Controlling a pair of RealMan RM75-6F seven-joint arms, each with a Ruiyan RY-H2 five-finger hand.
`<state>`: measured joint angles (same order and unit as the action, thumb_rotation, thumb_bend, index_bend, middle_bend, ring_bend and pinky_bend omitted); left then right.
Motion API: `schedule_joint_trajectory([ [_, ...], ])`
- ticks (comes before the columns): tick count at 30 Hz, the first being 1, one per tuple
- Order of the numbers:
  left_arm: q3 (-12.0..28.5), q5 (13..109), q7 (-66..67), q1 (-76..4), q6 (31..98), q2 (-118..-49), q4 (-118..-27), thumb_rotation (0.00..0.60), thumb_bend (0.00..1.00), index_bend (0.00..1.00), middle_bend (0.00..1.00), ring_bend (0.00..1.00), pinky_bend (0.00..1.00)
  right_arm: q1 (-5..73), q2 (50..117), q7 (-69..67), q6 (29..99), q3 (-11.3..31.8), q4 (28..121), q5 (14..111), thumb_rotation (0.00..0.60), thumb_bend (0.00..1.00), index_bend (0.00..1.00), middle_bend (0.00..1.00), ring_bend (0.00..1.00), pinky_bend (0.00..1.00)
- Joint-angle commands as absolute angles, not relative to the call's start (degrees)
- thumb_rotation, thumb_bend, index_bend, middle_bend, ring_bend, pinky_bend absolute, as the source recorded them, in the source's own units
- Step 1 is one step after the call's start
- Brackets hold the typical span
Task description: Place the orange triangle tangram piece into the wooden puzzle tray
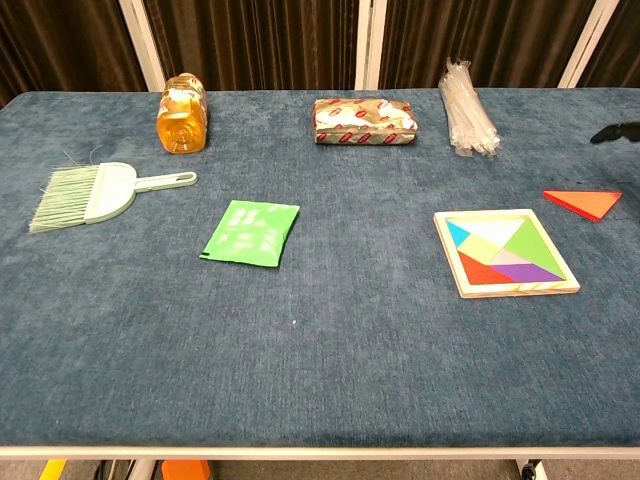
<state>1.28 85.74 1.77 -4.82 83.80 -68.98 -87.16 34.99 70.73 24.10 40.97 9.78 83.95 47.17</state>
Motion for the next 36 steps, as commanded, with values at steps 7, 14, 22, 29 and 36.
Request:
schedule_joint_trajectory([
  [7, 1.23, 85.61, 1.17, -5.02, 83.31, -69.28, -86.45, 0.600, 0.00, 0.16, 0.08, 0.02, 0.12, 39.13, 73.58, 26.43, 40.16, 6.82, 81.99, 41.67, 0.600, 0.09, 0.08, 0.00, 0.00, 0.00],
  [14, 1.28, 85.67, 1.02, -5.13, 83.34, -69.19, -86.39, 0.600, 0.00, 0.16, 0.09, 0.02, 0.12, 40.54, 74.32, 25.05, 40.19, 6.29, 81.34, 41.09, 0.600, 0.08, 0.22, 0.00, 0.00, 0.00],
  [22, 1.22, 85.49, 0.87, -5.03, 83.35, -69.22, -86.20, 0.600, 0.00, 0.16, 0.09, 0.02, 0.12, 41.42, 75.13, 23.86, 40.36, 5.34, 80.48, 41.33, 0.600, 0.08, 0.31, 0.00, 0.00, 0.00],
  [29, 1.15, 85.45, 0.82, -5.13, 83.09, -69.37, -86.05, 0.600, 0.00, 0.16, 0.08, 0.02, 0.12, 41.48, 75.27, 22.94, 41.61, 4.72, 80.27, 41.85, 0.600, 0.09, 0.37, 0.00, 0.00, 0.00],
  [36, 1.09, 85.44, 0.67, -5.08, 83.13, -69.39, -85.92, 0.600, 0.00, 0.16, 0.08, 0.02, 0.12, 41.86, 75.34, 22.53, 41.73, 4.30, 79.97, 41.47, 0.600, 0.10, 0.43, 0.00, 0.00, 0.00],
])
